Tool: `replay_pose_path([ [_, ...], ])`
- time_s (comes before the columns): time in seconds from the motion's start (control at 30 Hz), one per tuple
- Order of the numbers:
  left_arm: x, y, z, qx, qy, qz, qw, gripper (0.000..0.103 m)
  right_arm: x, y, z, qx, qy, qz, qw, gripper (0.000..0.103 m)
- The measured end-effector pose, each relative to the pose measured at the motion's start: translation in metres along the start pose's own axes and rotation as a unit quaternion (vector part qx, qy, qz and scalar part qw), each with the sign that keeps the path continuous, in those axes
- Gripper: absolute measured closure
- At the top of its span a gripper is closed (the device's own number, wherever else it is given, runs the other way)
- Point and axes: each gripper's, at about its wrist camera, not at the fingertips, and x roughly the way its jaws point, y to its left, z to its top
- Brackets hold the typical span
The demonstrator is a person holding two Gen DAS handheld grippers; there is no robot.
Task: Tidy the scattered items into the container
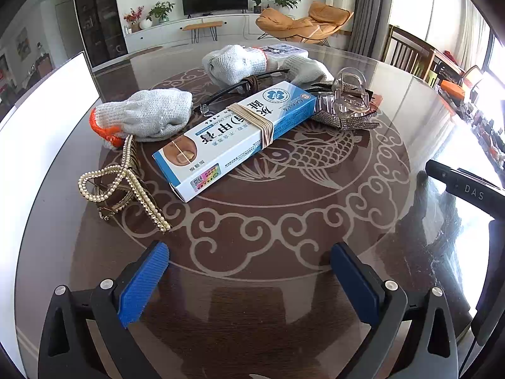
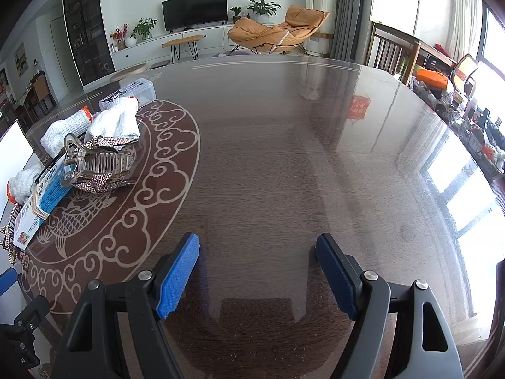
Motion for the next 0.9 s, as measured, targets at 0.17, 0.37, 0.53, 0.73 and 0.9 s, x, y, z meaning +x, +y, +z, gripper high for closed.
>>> replay_pose_path([
  [0.17,-0.0005,0.0005,-0.0001,-0.002,-0.001,-0.003,1.0,0.0,-0.0002,-0.0002,-0.0005,0.0,0.0,0.0,1.0,0.025],
  [0.37,-0.0002,-0.0002,0.0002,0.001,0.0,0.001,1.0,0.0,-0.0002,-0.0003,-0.0006,0.0,0.0,0.0,1.0,0.025],
  [0.53,-0.0008,-0.0006,0.0001,-0.003,-0.002,-0.005,1.0,0.0,-0.0002,-0.0003,-0.0007,0.0,0.0,0.0,1.0,0.025],
  [0.73,-0.001,0.0022,0.0003,-0.008,-0.004,-0.011,0.9999,0.0,-0.0002,-0.0004,-0.0008,0.0,0.0,0.0,1.0,0.025],
  [0.9,-0.0023,0.0062,0.001,-0.015,-0.008,-0.022,0.9996,0.0,-0.0002,-0.0004,-0.0009,0.0,0.0,0.0,1.0,0.025],
])
